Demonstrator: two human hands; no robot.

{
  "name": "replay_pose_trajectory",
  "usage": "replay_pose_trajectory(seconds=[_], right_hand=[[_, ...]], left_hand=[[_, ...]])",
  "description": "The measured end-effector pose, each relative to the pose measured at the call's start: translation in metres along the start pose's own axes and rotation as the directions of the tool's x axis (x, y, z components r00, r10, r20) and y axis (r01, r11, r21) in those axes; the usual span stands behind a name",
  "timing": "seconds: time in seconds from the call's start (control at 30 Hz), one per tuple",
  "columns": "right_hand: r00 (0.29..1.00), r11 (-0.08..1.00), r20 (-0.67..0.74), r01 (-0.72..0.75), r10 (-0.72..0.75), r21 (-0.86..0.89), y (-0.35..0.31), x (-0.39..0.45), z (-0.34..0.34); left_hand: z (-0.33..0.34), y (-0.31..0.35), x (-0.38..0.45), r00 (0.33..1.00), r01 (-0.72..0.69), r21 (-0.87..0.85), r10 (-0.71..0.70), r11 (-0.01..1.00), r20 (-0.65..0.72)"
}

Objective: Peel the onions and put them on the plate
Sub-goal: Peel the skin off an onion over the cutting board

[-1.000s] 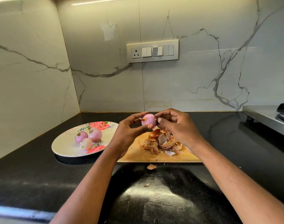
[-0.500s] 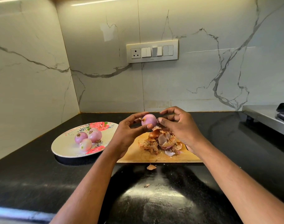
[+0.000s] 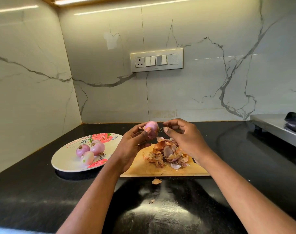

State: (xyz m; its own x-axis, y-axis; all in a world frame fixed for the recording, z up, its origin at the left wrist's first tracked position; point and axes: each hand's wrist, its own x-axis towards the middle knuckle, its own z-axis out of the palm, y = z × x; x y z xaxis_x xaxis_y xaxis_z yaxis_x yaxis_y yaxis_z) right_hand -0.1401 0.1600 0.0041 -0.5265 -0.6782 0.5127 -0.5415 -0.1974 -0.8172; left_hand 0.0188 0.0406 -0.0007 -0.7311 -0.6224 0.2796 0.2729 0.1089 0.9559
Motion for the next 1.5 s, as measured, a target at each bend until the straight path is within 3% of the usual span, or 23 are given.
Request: replay_pose_trajectory(seconds=[0.13, 0.23, 0.43, 0.67, 0.93, 0.97, 1.03, 1.07, 1.13, 1.27, 1.5], right_hand=[[0.997, 0.986, 0.081, -0.007, -0.007, 0.165, -0.006, -0.003, 0.002], [0.993, 0.986, 0.100, 0.048, -0.065, 0.161, -0.006, -0.004, 0.005], [0.994, 0.985, 0.010, 0.103, -0.105, 0.141, -0.003, -0.003, 0.008], [0.999, 0.986, 0.033, 0.020, -0.026, 0.168, 0.000, -0.003, 0.013], [0.995, 0.905, 0.046, -0.099, 0.088, 0.414, -0.012, -0.004, 0.006], [0.997, 0.929, 0.009, -0.073, 0.075, 0.363, -0.011, -0.003, 0.004], [0.998, 0.999, -0.062, 0.014, -0.011, 0.038, -0.005, -0.002, 0.002], [0.998, 0.990, -0.049, 0.041, -0.048, -0.132, -0.002, -0.003, 0.003], [0.998, 0.966, 0.009, 0.060, -0.059, -0.251, 0.001, -0.004, 0.007], [0.993, 0.992, 0.071, 0.103, -0.098, -0.071, -0.005, -0.009, 0.014], [0.996, 0.989, -0.063, 0.078, -0.071, 0.122, 0.001, -0.006, 0.018]], left_hand=[[-0.001, -0.002, 0.001, 1.000, 0.005, -0.026, -0.005, 1.000, 0.002], [-0.001, -0.002, 0.002, 1.000, 0.011, -0.051, -0.010, 0.999, 0.029], [0.000, -0.004, 0.003, 0.998, 0.020, -0.079, -0.014, 0.997, 0.069], [0.000, -0.003, 0.003, 0.998, 0.026, -0.099, -0.019, 0.995, 0.068], [-0.001, -0.003, 0.002, 1.000, 0.009, -0.088, -0.010, 0.996, -0.009], [-0.001, -0.003, 0.002, 1.000, 0.009, -0.084, -0.011, 0.996, -0.020], [-0.001, -0.003, 0.002, 1.000, 0.009, -0.081, -0.012, 0.997, -0.029], [-0.001, -0.003, 0.002, 0.999, 0.009, -0.078, -0.012, 0.997, -0.033], [0.000, -0.003, 0.002, 0.999, 0.011, -0.068, -0.013, 0.998, -0.037], [0.002, -0.003, 0.001, 1.000, 0.005, -0.072, -0.005, 0.997, -0.009], [0.004, 0.000, -0.001, 0.999, -0.007, -0.085, 0.011, 0.996, 0.050]])
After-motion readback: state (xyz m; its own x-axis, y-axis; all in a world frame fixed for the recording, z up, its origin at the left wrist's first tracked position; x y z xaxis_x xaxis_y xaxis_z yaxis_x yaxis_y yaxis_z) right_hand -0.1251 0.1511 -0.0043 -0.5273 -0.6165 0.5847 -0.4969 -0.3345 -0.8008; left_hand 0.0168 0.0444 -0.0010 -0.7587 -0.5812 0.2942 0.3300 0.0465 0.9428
